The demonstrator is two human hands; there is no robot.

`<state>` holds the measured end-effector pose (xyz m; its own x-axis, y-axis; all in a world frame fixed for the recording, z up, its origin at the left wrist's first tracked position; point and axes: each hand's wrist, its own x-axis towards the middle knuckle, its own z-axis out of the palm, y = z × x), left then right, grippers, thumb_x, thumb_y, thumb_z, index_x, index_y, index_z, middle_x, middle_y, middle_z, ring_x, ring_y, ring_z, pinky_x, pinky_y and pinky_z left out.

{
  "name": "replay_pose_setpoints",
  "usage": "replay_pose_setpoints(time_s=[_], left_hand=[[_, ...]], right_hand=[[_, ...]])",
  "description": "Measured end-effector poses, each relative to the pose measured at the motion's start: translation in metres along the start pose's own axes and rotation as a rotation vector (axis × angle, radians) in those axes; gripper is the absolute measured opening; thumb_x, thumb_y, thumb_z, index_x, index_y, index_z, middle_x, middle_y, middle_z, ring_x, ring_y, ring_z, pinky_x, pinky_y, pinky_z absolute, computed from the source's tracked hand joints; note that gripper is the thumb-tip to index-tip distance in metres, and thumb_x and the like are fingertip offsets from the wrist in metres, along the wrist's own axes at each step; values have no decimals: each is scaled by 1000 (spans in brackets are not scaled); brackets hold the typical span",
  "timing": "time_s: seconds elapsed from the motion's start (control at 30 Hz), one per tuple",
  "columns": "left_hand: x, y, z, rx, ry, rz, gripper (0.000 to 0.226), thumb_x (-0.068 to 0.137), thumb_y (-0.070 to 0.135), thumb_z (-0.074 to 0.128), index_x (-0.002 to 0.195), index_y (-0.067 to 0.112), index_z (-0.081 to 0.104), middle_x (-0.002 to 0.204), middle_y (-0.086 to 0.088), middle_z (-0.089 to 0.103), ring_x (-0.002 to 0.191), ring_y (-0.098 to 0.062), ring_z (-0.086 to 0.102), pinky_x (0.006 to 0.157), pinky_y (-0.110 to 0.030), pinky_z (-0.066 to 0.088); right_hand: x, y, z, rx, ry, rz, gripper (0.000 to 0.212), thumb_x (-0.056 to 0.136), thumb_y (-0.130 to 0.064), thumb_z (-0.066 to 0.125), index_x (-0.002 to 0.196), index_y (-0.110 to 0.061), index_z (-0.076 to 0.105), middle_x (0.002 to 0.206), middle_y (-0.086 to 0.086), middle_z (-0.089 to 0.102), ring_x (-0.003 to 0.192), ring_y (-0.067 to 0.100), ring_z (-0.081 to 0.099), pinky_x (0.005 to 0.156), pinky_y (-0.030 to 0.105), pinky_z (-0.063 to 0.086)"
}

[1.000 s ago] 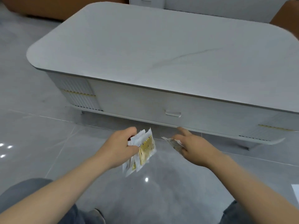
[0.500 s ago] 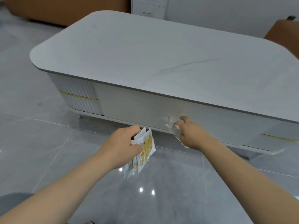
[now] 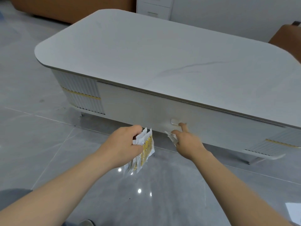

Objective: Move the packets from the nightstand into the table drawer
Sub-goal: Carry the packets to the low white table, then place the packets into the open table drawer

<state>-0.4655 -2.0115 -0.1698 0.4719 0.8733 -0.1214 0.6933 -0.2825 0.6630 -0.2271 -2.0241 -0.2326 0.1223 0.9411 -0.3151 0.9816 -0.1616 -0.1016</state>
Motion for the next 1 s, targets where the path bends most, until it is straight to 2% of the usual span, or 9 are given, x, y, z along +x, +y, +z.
replay_pose_setpoints(time_s=[0.27,0.5,0.57,0.63,0.73,0.83,1.0], left_hand=[[-10,7,-10,43,4,20,23,78,14,59,75,10,37,65,2,35,55,-15,27,53,-30,23],[-23,8,-15,69,-75,39,19,78,18,61,80,11,44,76,-9,53,60,-15,39,54,-33,31],[-28,7,-15,74,-89,38,20,78,19,61,79,11,43,73,-7,50,59,-15,37,54,-33,30],[-33,6,-13,108,-103,49,21,78,20,61,78,12,42,71,-4,47,59,-15,36,54,-31,29],[-39,4,-11,132,-117,69,24,77,20,61,72,17,37,67,2,42,59,-15,33,54,-30,27],[-43,1,-11,132,-115,80,25,77,20,61,71,17,36,66,3,42,59,-16,35,55,-31,28],[-47,0,-13,136,-98,88,25,78,20,62,71,17,38,68,0,47,61,-17,40,55,-32,31]], right_hand=[[-42,-9,17,35,9,-13,34,90,-11,46,120,-27,49,156,3,4,76,31,63,60,33,45],[-87,-17,24,15,-86,-47,37,85,-5,46,117,-25,50,158,3,1,83,33,63,63,31,43],[-98,-19,26,14,-107,-60,35,86,-6,46,116,-24,50,158,3,2,85,34,63,64,31,42],[-107,-19,24,43,-130,-78,32,88,-9,46,116,-24,51,158,2,4,90,34,63,68,33,47],[-122,-20,6,88,-135,-125,28,94,-22,43,121,-26,51,157,-1,13,99,31,61,78,33,49],[-143,-23,-31,123,-98,-178,37,96,-31,38,132,-33,46,157,-9,14,107,24,60,85,29,45],[-148,-5,-77,123,29,-154,49,90,-19,41,135,-36,42,159,-8,6,105,23,60,83,29,45]])
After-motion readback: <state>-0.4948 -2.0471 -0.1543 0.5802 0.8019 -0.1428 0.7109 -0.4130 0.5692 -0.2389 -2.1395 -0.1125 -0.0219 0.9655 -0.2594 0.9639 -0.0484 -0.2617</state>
